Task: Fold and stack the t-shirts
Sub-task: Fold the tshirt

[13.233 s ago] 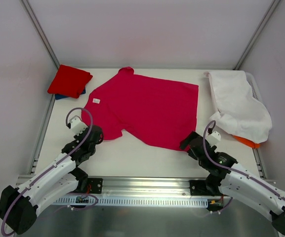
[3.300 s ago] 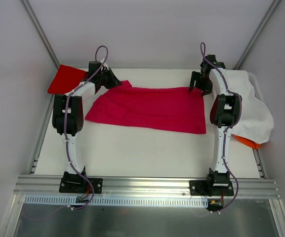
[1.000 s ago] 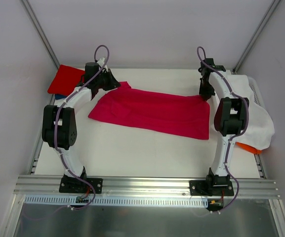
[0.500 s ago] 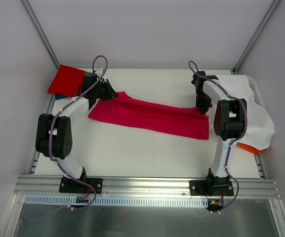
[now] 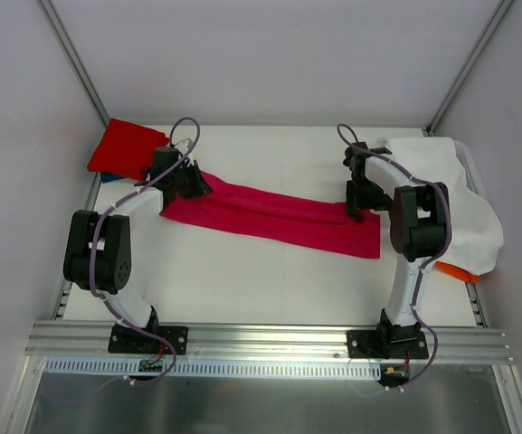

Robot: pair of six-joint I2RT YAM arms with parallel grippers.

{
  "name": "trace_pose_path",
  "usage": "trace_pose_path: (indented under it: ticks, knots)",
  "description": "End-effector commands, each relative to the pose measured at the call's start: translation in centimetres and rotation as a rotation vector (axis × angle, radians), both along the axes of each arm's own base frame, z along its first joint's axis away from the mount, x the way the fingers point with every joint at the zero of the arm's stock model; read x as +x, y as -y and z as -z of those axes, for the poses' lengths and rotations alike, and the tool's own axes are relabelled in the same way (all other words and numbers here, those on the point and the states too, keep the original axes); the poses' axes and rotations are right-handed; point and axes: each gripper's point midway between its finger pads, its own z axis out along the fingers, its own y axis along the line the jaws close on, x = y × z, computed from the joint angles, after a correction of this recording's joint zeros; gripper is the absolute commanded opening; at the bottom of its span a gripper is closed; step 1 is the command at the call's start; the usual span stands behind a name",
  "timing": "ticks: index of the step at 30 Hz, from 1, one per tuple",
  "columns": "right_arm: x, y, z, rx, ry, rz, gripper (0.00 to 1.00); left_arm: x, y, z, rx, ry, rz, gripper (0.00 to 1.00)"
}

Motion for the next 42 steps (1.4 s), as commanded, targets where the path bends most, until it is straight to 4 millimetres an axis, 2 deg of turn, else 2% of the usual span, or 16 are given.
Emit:
trace_pose_path:
  ticks: [1, 6, 9, 10, 12, 13, 14, 17, 23, 26, 27, 28, 31, 39, 42]
  knots:
    - [-0.1, 1.1, -3.2, -0.054, 0.070, 0.034, 0.99, 0.7, -0.6, -1.3, 0.055, 0.047, -0.012, 0.00]
    - [2.6, 0.1, -6.5, -0.042, 0.171, 0.015, 0.99, 0.9, -0.2, -0.4, 0.080, 0.031, -0.002, 0.00]
    - [4.1, -0.5, -7.0, -0.038, 0.194, 0.000, 1.00, 0.9, -0.1, -0.1, 0.085, 0.025, -0.001, 0.00]
    - [5.4, -0.7, -7.9, -0.031, 0.234, 0.000, 0.99, 1.0, 0.0, -0.1, 0.084, 0.025, 0.001, 0.00]
    - [6.8, -1.0, -6.9, -0.017, 0.236, 0.002, 0.99, 1.0, 0.0, 0.0, 0.090, 0.026, 0.004, 0.00]
    - [8.1, -1.8, -7.0, 0.031, 0.269, -0.001, 0.99, 1.0, 0.0, 0.2, 0.094, 0.022, 0.004, 0.00]
    - [8.6, -2.1, -5.7, 0.056, 0.251, 0.001, 0.99, 1.0, -0.1, 0.3, 0.097, 0.021, 0.003, 0.00]
    - [10.2, -3.9, -3.7, 0.163, 0.246, 0.008, 0.99, 1.1, -0.2, 0.6, 0.105, 0.017, -0.001, 0.00]
    - [9.7, -4.1, -2.1, 0.177, 0.211, 0.028, 0.99, 1.0, -0.2, 1.2, 0.115, -0.001, -0.008, 0.00]
    - [8.6, -3.7, -1.9, 0.161, 0.197, 0.039, 0.99, 0.9, -0.5, 2.1, 0.151, -0.031, -0.021, 0.00]
    - [8.4, -3.7, -1.8, 0.163, 0.204, 0.042, 1.00, 1.4, -0.4, 1.7, 0.157, -0.023, -0.021, 0.00]
    - [7.4, -3.6, -1.5, 0.163, 0.191, 0.046, 0.99, 0.7, -0.3, 2.7, 0.174, -0.069, -0.014, 0.00]
    - [6.2, -3.5, -1.0, 0.172, 0.191, 0.061, 0.99, 0.9, -0.4, 3.3, 0.205, -0.097, -0.022, 0.02]
    - [5.1, -3.2, -0.2, 0.157, 0.171, 0.073, 0.99, 1.0, -0.6, 4.1, 0.224, -0.133, -0.038, 0.01]
    - [5.0, -3.4, -0.1, 0.158, 0.174, 0.075, 0.85, 1.0, -0.8, 4.3, 0.232, -0.139, -0.045, 0.00]
